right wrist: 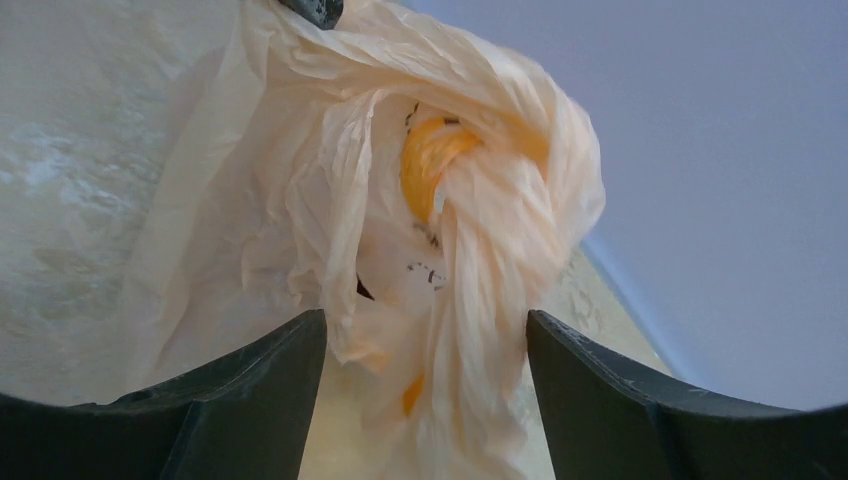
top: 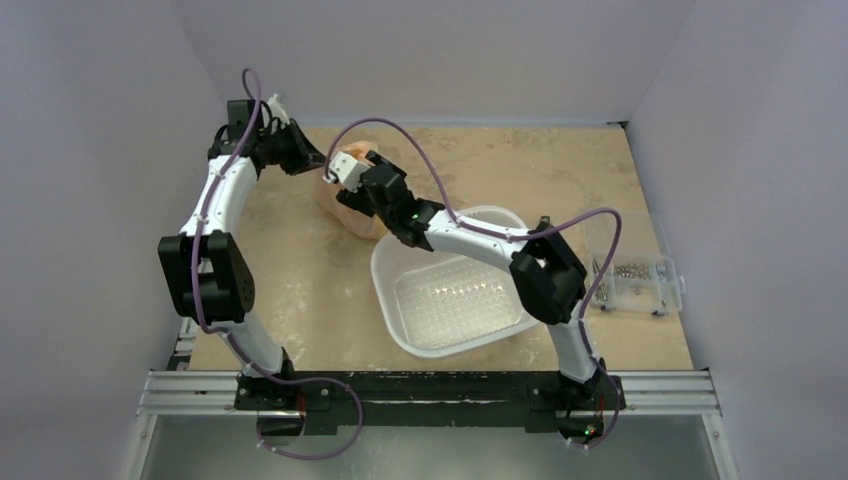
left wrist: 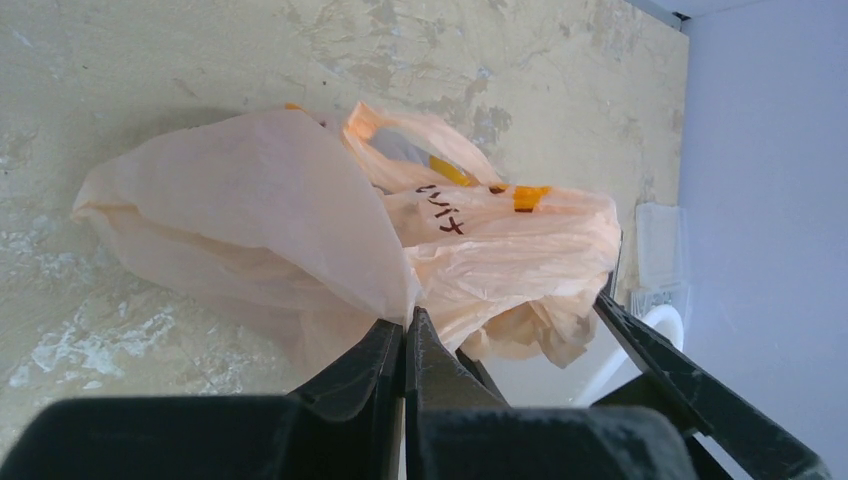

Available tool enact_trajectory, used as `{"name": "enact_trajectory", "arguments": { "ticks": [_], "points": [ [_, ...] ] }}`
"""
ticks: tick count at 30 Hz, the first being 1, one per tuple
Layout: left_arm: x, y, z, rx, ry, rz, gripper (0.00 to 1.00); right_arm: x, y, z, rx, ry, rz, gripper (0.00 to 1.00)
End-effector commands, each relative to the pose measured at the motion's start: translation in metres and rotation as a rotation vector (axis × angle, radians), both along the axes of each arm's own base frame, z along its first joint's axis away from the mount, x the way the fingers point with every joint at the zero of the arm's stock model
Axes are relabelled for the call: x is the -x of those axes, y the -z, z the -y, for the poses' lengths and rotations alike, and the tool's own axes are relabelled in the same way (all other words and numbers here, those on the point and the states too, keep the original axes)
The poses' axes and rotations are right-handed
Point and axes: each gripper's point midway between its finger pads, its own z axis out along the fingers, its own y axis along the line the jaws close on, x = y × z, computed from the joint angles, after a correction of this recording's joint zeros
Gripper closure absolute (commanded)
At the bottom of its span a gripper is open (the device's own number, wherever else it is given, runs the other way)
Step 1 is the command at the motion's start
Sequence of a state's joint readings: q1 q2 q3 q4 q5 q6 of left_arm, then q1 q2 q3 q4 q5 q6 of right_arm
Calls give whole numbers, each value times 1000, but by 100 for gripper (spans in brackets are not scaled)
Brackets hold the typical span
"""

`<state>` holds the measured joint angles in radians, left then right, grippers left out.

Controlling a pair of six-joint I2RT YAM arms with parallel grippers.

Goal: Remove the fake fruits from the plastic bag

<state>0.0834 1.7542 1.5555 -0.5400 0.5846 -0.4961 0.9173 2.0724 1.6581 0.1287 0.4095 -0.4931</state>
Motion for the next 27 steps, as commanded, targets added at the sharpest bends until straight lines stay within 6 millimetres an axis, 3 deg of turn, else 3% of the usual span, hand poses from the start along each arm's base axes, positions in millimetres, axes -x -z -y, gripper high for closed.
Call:
{"name": "enact_trajectory", "arguments": {
  "ticks": [1, 3, 7, 10, 12, 13, 15, 21, 27],
  "points": [
    [-2, -11, 16, 9, 54, 42, 100, -30, -47, 23, 24, 193, 140, 32],
    [-1, -12, 17, 4, 57, 43, 100, -33, -58, 19, -56, 221, 142, 43],
    [-1, -14, 13, -10, 41, 47, 100, -34, -75, 36, -344, 272, 85, 86],
    [-1, -16, 6, -10, 18, 51, 100, -31, -85, 59, -737, 209, -99, 100],
    [-2, -17, 2, -2, 4, 53, 100, -37, -92, 96, -1050, 118, -223, 100],
    [-2, -17, 0, 0, 1, 53, 100, -32, -114, 108, -1225, 10, -205, 100],
    [-3, -16, 0, 6, 4, 52, 100, -25, -115, 124, -1396, -75, -243, 100],
    [-4, -12, 6, 36, 23, 41, 100, -26, -112, 149, -1619, -96, -252, 100],
    [-3, -19, 11, 55, 46, 60, 100, -34, -98, 134, -1503, -104, -315, 100]
  ]
}}
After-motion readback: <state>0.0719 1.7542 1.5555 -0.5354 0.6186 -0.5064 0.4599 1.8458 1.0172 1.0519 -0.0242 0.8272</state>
